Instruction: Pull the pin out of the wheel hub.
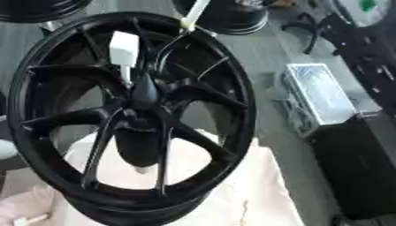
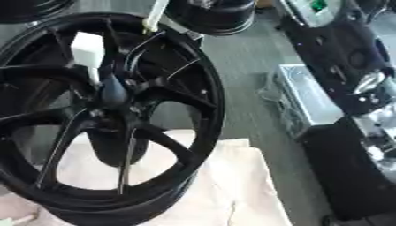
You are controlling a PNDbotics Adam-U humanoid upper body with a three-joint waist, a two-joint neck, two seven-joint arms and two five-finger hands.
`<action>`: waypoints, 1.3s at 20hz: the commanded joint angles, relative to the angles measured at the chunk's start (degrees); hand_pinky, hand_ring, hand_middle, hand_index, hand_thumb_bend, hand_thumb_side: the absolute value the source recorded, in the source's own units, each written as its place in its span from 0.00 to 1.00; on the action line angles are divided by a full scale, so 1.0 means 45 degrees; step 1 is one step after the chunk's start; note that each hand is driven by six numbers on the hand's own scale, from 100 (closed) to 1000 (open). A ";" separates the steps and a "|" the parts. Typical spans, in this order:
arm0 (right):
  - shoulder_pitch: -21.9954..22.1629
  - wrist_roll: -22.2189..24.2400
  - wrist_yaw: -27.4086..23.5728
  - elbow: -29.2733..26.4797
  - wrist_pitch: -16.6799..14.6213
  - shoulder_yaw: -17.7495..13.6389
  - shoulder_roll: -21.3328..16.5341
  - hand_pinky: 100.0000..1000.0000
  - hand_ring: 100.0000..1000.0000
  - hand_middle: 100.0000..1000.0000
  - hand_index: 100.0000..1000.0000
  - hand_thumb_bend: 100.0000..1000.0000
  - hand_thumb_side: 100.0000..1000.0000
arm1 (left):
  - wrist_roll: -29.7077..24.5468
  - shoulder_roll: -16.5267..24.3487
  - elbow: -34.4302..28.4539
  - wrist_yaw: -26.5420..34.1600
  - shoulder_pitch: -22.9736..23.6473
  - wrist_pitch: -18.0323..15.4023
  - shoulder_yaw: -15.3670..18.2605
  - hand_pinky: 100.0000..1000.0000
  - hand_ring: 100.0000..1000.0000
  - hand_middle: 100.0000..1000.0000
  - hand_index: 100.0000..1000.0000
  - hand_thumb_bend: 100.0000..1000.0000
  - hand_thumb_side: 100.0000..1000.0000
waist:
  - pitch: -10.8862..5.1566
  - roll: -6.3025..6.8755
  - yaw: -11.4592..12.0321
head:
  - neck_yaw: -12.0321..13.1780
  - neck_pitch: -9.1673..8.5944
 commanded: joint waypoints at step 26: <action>1.1976 -0.6004 0.8415 -0.4692 -0.3448 -0.5347 0.4773 0.69 0.77 0.76 0.91 0.17 0.17 | -0.0514 -0.0512 -0.1125 0.0432 -0.0882 0.0169 0.0010 0.84 0.70 0.65 0.80 0.04 0.83 | 0.0441 0.1334 -0.0343 | 0.2329 -0.0020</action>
